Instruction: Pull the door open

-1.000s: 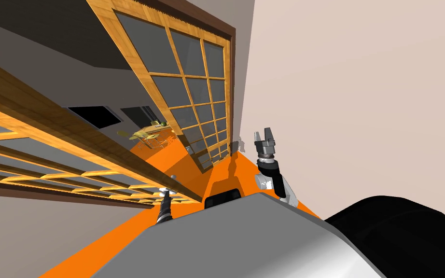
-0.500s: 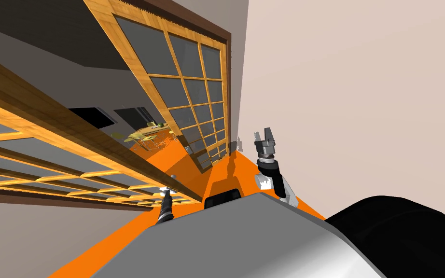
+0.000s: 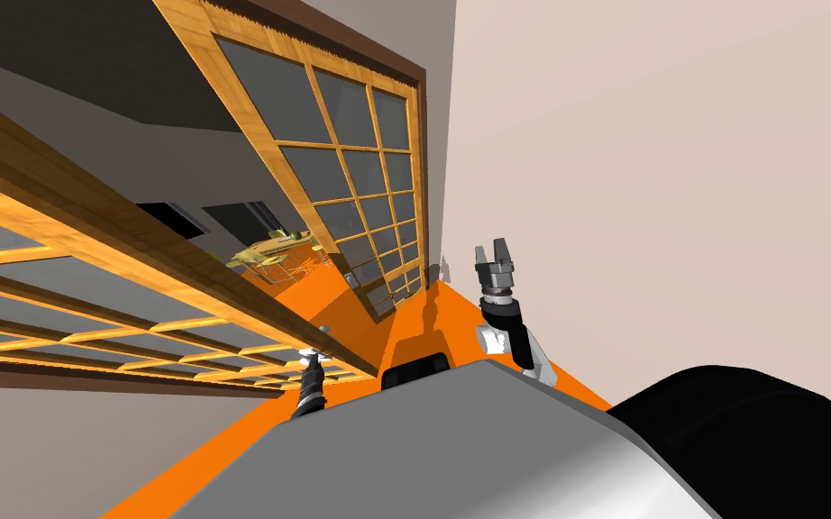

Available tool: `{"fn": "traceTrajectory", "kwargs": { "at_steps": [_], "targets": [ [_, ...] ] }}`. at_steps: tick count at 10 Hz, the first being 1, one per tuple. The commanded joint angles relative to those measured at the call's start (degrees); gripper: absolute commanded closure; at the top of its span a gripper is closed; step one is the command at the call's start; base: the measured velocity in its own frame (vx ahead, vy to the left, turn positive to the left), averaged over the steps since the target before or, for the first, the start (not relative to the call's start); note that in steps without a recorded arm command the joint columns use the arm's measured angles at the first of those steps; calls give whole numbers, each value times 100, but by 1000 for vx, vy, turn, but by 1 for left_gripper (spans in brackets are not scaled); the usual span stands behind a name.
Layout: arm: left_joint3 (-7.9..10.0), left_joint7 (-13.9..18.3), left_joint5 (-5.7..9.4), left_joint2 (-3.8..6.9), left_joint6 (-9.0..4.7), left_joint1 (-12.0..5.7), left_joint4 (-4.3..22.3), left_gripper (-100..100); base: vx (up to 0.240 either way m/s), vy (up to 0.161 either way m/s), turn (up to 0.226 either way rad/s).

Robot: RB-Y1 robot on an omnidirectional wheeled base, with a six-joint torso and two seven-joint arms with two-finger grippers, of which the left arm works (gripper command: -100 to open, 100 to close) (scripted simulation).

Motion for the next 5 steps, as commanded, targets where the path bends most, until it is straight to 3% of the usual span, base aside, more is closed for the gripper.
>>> {"fn": "traceTrajectory", "kwargs": {
  "at_steps": [1,5],
  "targets": [
    [186,25,98,175,-110,-130,286,100,6,-15,40],
    [186,25,98,175,-110,-130,360,100,-1,1,5]
  ]
}}
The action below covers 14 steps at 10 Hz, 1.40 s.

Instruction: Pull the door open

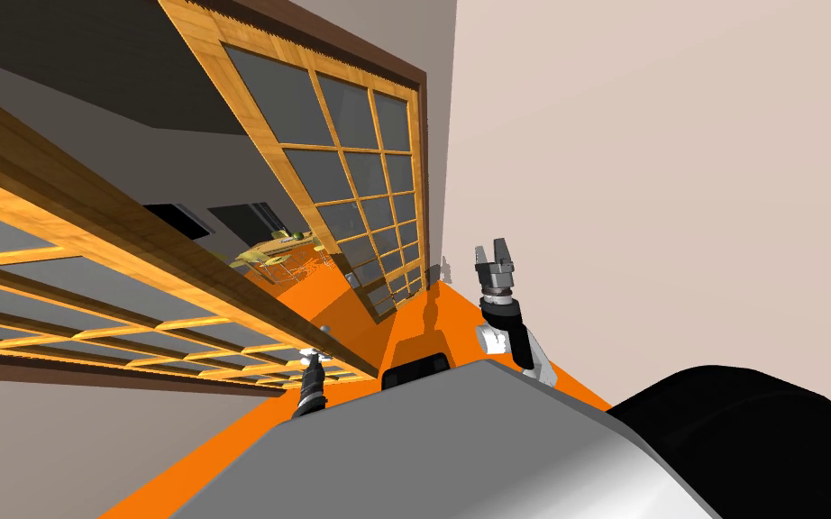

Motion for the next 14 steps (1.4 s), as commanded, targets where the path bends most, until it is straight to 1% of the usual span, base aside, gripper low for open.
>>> {"fn": "traceTrajectory", "kwargs": {
  "at_steps": [1,2,3,4,6,7,11,12,14],
  "targets": [
    [162,25,81,166,-15,-36,194,100,-9,-7,-1],
    [158,250,74,172,-22,-68,214,100,-58,20,-78],
    [158,250,74,172,-22,-68,214,100,-31,33,-68],
    [153,455,67,177,-30,-100,234,100,-43,43,-82],
    [153,475,67,177,-30,-100,234,100,-33,19,-29],
    [148,705,59,183,-38,-135,256,100,-56,7,-67],
    [148,705,59,183,-38,-135,256,100,-17,17,-15],
    [143,939,51,190,-46,-172,279,100,-25,41,-74],
    [143,939,51,190,-46,-172,279,100,-44,17,-45]
  ]
}}
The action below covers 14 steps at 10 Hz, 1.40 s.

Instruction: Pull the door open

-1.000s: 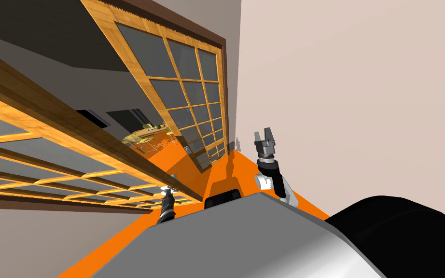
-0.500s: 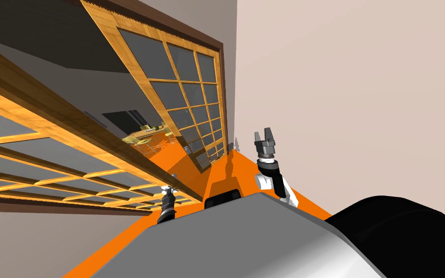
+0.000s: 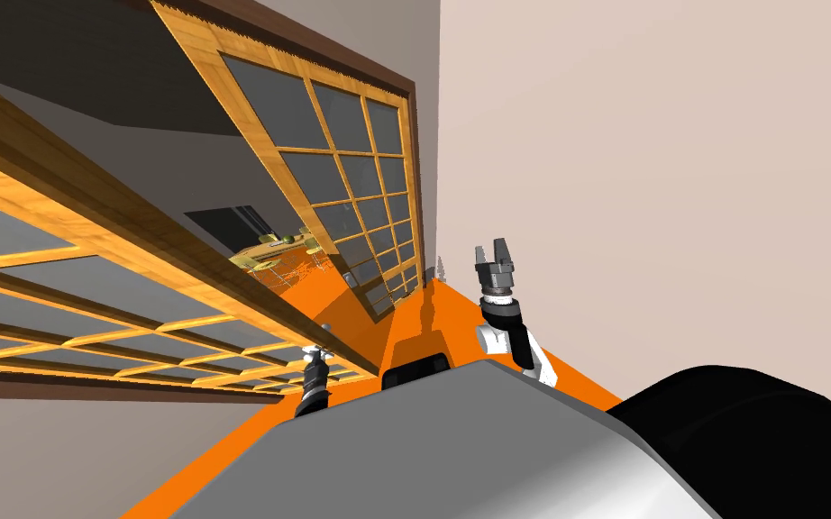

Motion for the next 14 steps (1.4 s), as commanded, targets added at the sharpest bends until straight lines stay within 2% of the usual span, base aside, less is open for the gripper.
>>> {"fn": "traceTrajectory", "kwargs": {
  "at_steps": [1,7,8,14],
  "targets": [
    [161,55,81,202,36,19,157,100,-11,-9,10],
    [161,55,81,202,36,19,157,100,6,3,0],
    [-85,212,35,-5,97,147,-268,100,-31,-11,-74],
    [-313,868,224,107,47,100,-242,100,-51,22,-59]
  ]
}}
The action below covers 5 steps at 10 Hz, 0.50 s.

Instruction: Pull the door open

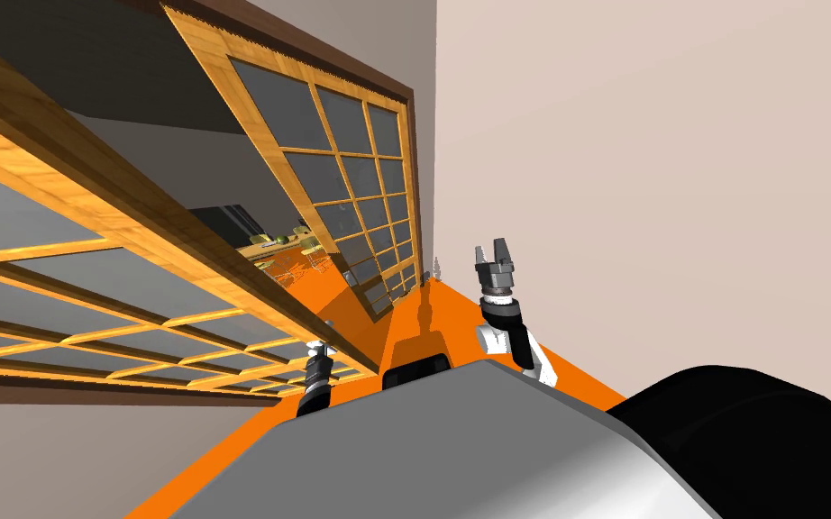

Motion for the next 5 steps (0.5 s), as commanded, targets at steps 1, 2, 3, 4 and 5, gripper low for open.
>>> {"fn": "traceTrajectory", "kwargs": {
  "at_steps": [1,2,3,4,5],
  "targets": [
    [-16,274,107,111,29,13,160,100,-57,34,-73],
    [-16,274,107,111,29,13,160,100,-50,16,-33],
    [-83,459,163,144,15,0,168,100,-41,24,-50],
    [-156,629,223,180,-2,-15,176,100,-62,37,-91],
    [-230,798,284,215,-18,-30,184,100,-64,35,-100]
  ]
}}
